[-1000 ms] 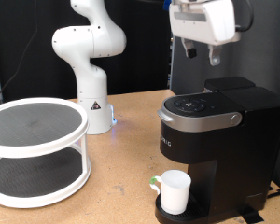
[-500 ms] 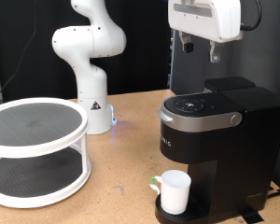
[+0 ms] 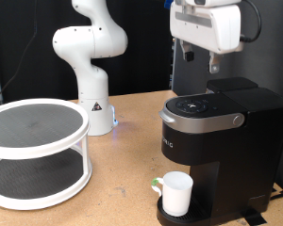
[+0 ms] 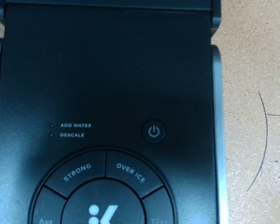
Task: Make a cup of coffee with the keurig machine
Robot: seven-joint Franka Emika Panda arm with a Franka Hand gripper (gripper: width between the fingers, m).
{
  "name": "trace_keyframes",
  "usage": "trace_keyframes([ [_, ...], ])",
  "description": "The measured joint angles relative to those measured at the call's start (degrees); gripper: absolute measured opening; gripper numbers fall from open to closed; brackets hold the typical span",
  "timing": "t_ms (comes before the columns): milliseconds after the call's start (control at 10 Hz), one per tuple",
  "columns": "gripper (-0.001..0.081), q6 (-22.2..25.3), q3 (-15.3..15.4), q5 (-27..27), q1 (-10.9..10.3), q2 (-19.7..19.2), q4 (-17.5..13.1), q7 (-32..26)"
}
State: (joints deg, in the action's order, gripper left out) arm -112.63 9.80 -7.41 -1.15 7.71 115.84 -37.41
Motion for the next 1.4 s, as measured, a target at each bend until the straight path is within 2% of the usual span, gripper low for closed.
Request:
trace_keyframes([
  [200,0.0803,-0.9,-0.1,0.1,0.0,-0.3,0.9,-0.1],
  [300,0.0689,-2.0,-0.1,0.1,0.0,-0.3,1.7,-0.1],
  [400,0.0689,-3.9,-0.2,0.1,0.0,-0.3,2.7,-0.1],
  [600,0.0414,-7.8,-0.2,0.1,0.2,-0.2,4.9,0.0],
  [700,0.0414,-9.2,-0.2,0.1,0.2,-0.2,6.0,0.1],
  [800,0.023,-11.4,-0.2,-0.1,0.2,-0.1,7.1,0.5],
  [900,0.0097,-13.4,-0.2,-0.1,0.2,0.0,8.3,0.6],
  [1000,0.0097,-14.6,-0.2,-0.1,0.2,0.1,9.2,0.6],
  [1100,0.0019,-15.9,-0.2,-0.3,0.2,0.2,10.0,0.6],
  [1400,0.0002,-22.2,-0.1,-1.3,0.2,0.4,13.1,0.6],
])
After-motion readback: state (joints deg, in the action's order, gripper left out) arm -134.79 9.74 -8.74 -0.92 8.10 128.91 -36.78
